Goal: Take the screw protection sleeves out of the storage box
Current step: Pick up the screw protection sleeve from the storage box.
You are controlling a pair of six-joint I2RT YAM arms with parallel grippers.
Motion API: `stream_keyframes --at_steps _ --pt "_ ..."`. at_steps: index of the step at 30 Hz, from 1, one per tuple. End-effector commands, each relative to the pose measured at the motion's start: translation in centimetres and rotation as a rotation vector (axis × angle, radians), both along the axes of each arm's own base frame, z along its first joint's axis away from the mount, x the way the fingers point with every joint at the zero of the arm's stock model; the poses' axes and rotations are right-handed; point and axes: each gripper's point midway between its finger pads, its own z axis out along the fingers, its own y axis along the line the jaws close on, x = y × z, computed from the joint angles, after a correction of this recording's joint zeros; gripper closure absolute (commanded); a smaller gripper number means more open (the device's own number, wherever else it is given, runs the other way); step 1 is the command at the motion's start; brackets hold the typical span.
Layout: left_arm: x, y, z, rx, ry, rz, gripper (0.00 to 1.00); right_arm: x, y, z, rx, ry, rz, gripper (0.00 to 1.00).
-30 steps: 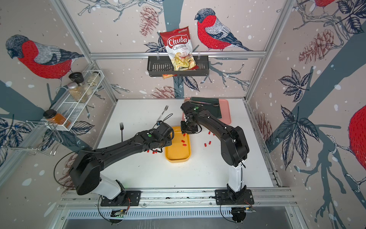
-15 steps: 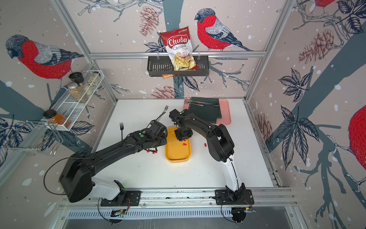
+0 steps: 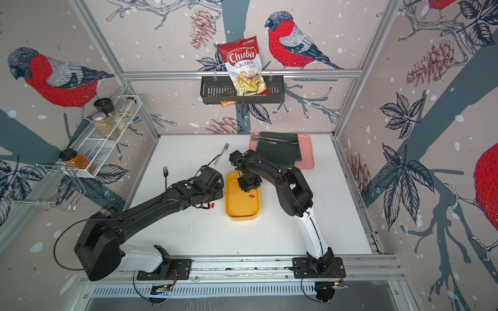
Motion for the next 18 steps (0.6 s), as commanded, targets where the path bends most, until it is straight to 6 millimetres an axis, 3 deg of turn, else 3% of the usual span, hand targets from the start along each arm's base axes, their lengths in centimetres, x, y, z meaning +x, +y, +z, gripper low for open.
stream_keyframes --at_steps 1,18 --pt "0.2 -0.1 0.1 -0.004 -0.008 -0.009 0.59 0.6 -0.4 0.3 -0.036 -0.027 0.000 0.59" --pt "0.2 -0.2 -0.3 -0.004 0.001 -0.017 0.60 2.5 -0.6 -0.9 -0.088 -0.076 -0.009 0.61"
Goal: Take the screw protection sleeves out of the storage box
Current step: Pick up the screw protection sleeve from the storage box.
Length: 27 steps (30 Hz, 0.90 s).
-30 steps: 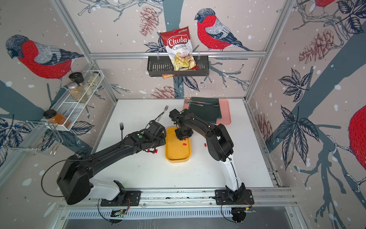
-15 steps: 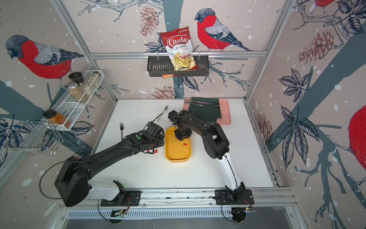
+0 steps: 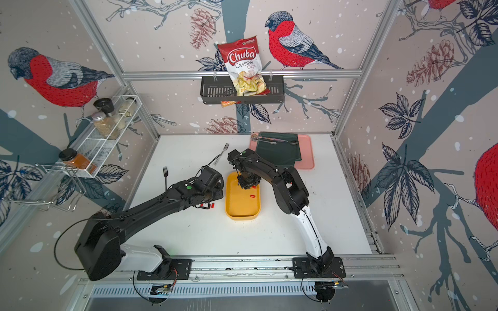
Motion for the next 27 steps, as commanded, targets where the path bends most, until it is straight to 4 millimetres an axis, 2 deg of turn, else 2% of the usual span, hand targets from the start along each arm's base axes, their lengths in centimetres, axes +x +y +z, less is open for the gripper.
stream_keyframes --at_steps 1,9,15,17,27 --pt "0.2 0.0 0.1 0.006 -0.009 -0.012 0.60 0.2 -0.3 -0.5 -0.018 -0.001 -0.003 0.61" --pt "0.2 0.0 0.0 0.009 -0.006 -0.012 0.61 -0.2 -0.6 -1.5 -0.022 0.025 -0.013 0.65" --pt "0.2 0.0 -0.3 0.013 0.001 -0.013 0.61 -0.7 -0.7 -2.3 -0.021 0.050 -0.018 0.80" --pt "0.3 0.0 -0.3 0.012 0.000 -0.011 0.61 -0.7 -0.6 -2.2 -0.017 0.050 -0.021 0.87" --pt "0.4 -0.2 -0.4 0.014 0.003 -0.016 0.61 -1.0 0.6 0.3 0.090 0.044 -0.062 0.96"
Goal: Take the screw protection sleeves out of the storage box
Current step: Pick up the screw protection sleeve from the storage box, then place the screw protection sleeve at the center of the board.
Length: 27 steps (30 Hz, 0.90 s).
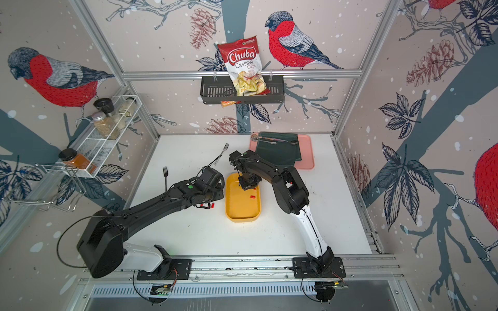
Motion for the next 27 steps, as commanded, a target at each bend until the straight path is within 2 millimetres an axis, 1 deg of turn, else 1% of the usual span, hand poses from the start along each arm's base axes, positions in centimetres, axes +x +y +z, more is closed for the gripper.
stream_keyframes --at_steps 1,5,8,10,12,15,17,19,20,22,27 --pt "0.3 -0.2 0.2 -0.005 -0.010 -0.005 0.61 -0.5 1.0 1.5 0.077 0.014 -0.034 0.96" --pt "0.3 -0.2 0.1 -0.001 -0.008 -0.006 0.61 -0.6 2.0 4.3 0.182 0.012 -0.069 0.97" --pt "0.3 -0.3 0.0 -0.004 -0.007 -0.009 0.61 -0.7 1.8 5.9 0.249 0.026 -0.115 0.98" --pt "0.3 -0.3 -0.1 -0.004 -0.004 -0.010 0.62 -0.5 1.3 7.3 0.313 0.025 -0.164 0.98" --pt "0.3 -0.3 -0.1 -0.004 -0.005 -0.009 0.62 -0.2 -0.6 8.3 0.363 0.024 -0.245 0.99" --pt "0.2 -0.3 -0.1 -0.008 -0.006 -0.006 0.62 0.6 -5.3 9.5 0.410 -0.002 -0.391 0.99" --pt "0.2 -0.2 -0.2 -0.008 -0.005 -0.006 0.62 0.7 -8.5 9.4 0.422 -0.003 -0.461 0.99" --pt "0.2 -0.3 -0.3 -0.005 -0.003 -0.011 0.62 0.6 -10.8 8.5 0.407 0.007 -0.507 0.99" --pt "0.2 -0.3 -0.4 -0.003 -0.001 -0.013 0.62 0.4 -11.5 7.9 0.400 0.018 -0.519 0.99" --pt "0.3 -0.3 -0.5 0.000 0.001 -0.013 0.62 -0.1 -11.9 6.5 0.396 0.051 -0.535 0.99" --pt "0.3 -0.5 -0.6 -0.003 0.006 -0.012 0.62 -1.0 -10.7 3.8 0.398 0.103 -0.537 0.98"
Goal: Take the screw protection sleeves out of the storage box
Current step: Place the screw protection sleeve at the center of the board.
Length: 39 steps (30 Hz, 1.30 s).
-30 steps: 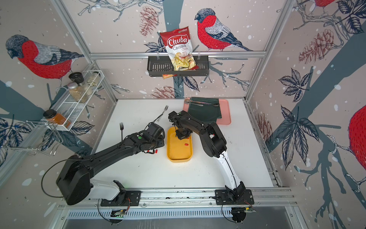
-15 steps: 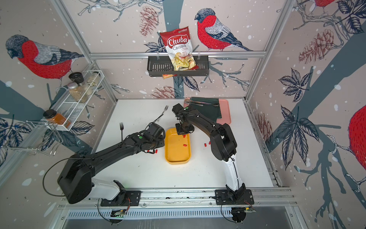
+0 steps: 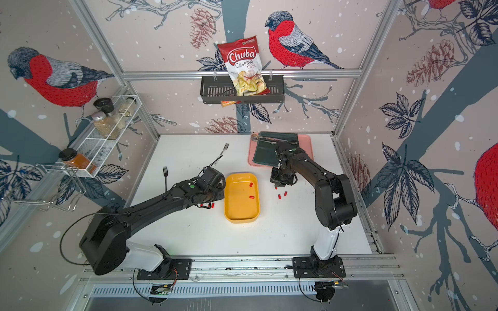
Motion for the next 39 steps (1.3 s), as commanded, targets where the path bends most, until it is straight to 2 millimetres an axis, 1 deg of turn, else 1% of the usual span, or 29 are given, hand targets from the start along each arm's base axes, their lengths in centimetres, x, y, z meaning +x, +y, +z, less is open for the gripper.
stream_keyframes --at_steps 1,4,8,20,22,24,26,27,31,34,37,39 --pt "0.2 -0.2 0.1 -0.007 -0.003 -0.008 0.62 0.2 1.1 -1.2 0.040 0.009 -0.015 0.98" --pt "0.2 -0.2 0.0 -0.003 0.000 -0.009 0.62 -0.2 0.9 -2.7 0.023 0.034 -0.017 0.98" --pt "0.1 -0.2 -0.2 0.000 0.004 -0.009 0.62 -0.5 0.3 -4.1 -0.005 0.055 -0.018 0.98" --pt "0.1 -0.3 -0.5 0.007 0.012 -0.017 0.62 -1.5 -0.1 -5.6 -0.029 0.088 -0.022 0.97" --pt "0.2 -0.3 -0.5 0.009 0.013 -0.017 0.62 -1.7 -0.3 -5.7 -0.036 0.096 -0.024 0.94" --pt "0.1 -0.3 -0.4 0.007 0.010 -0.018 0.62 -1.7 -0.4 -5.7 -0.039 0.096 -0.030 0.85" --pt "0.2 -0.3 -0.3 0.004 0.007 -0.015 0.62 -1.5 -0.5 -5.3 -0.043 0.090 -0.036 0.76" --pt "0.2 -0.4 -0.1 0.001 0.004 -0.016 0.62 -1.4 -0.6 -5.0 -0.042 0.089 -0.040 0.73" --pt "0.3 -0.5 0.0 0.002 0.003 -0.020 0.62 -1.2 -0.7 -3.5 -0.046 0.071 -0.046 0.64" --pt "0.3 -0.4 0.0 0.003 0.003 -0.019 0.62 -0.7 -0.4 -1.3 -0.036 0.035 -0.042 0.60" --pt "0.3 -0.4 -0.1 0.002 0.003 -0.019 0.62 -0.3 0.8 1.3 -0.033 -0.019 0.028 0.57" --pt "0.3 -0.5 -0.1 -0.002 0.003 -0.019 0.62 -0.2 2.9 3.1 -0.020 -0.077 0.134 0.56"
